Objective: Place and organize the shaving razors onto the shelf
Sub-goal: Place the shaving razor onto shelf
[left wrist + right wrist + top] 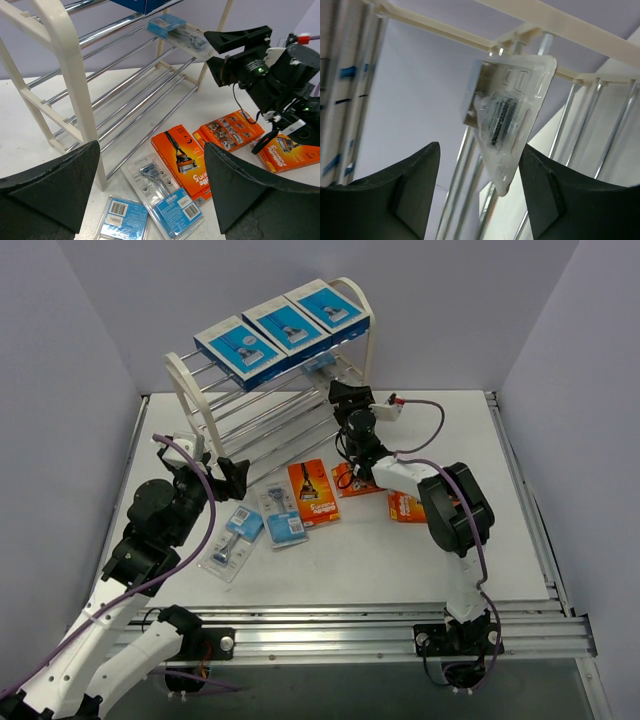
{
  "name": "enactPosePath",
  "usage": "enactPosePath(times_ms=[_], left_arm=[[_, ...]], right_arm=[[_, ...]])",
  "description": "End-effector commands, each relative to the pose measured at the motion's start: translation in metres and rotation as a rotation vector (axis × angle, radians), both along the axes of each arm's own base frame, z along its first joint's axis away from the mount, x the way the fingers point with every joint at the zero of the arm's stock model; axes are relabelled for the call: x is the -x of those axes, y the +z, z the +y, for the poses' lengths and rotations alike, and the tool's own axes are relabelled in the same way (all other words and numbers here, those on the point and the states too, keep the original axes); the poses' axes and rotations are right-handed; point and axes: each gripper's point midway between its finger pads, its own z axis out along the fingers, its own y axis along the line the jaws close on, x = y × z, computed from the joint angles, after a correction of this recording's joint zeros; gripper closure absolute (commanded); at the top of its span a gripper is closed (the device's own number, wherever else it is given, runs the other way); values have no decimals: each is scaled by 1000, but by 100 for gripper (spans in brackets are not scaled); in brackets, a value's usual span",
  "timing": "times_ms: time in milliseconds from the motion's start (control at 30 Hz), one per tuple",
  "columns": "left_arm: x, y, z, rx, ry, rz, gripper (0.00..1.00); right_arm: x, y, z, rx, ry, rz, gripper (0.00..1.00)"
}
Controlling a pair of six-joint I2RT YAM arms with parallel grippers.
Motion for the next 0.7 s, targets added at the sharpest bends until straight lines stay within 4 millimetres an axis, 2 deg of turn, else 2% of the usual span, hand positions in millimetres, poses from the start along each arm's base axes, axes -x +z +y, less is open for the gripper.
enactPosePath(times_ms=[0,133,333,467,667], left_arm=[[4,19,1,9,-6,-49,6],[4,20,3,4,1,-51,6],[5,21,9,-1,20,-57,6],[5,23,10,-1,22,-62,6],[6,24,11,2,25,-67,6]], right_arm=[[16,73,-18,33,-11,-117,39],[18,89,-30,55,-7,-136,26],[16,89,-42,81,28,-78,19],[13,72,-35,101,114,-16,22],[12,56,-30,90,167,27,36]])
